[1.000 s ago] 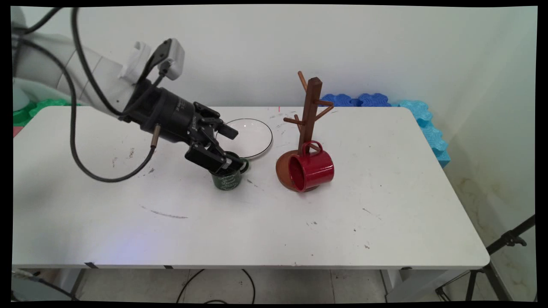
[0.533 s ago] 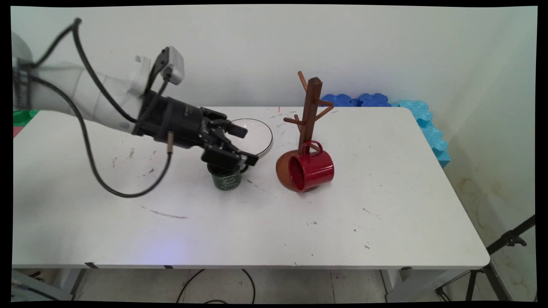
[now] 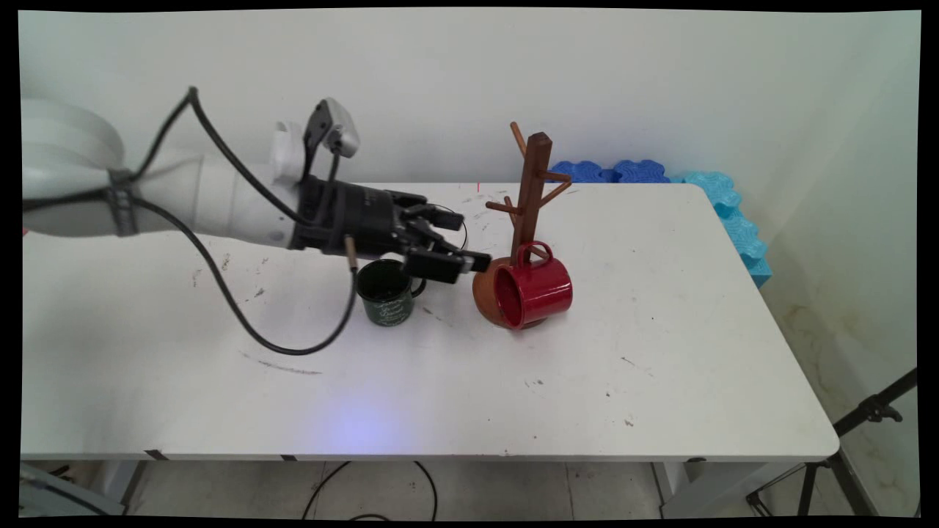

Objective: Pick up the red mug from the rack

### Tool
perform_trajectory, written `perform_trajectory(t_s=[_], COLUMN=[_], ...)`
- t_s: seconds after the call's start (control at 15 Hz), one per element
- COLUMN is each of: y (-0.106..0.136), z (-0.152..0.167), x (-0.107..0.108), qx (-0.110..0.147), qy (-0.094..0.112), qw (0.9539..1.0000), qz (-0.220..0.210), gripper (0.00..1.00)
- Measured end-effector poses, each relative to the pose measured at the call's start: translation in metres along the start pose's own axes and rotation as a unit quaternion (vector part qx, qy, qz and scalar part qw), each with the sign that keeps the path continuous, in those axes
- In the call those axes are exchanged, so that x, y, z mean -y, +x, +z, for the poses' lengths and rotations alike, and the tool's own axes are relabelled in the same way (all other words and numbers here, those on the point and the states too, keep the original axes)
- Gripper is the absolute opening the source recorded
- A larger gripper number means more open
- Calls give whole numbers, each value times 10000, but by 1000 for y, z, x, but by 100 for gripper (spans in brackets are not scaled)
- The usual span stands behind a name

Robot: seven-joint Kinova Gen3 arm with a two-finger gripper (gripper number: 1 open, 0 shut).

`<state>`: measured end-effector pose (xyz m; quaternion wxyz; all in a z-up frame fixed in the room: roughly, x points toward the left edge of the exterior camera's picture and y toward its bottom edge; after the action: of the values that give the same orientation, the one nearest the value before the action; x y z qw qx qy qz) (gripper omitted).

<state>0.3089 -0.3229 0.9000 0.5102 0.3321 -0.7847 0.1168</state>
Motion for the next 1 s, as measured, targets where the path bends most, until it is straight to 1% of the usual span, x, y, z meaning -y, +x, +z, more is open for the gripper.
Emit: perform_trajectory(t_s=[0.2,0.4,0.47,0.6,0.73,1.0], y=[-1,-3,-5,-9,-16,-29], z=[15,23,25,30,37,47], x=[0,3,4,5,3,-4], qx=[-278,-458,-498,-617,-689,-706], qy=[-43,-75,-67,16,66,47], qw=[9995,9987,9985,9978,9973,9971], qz=[-106,-202,-229,-236,-229,-279], gripper=[100,100,100,100,100,100])
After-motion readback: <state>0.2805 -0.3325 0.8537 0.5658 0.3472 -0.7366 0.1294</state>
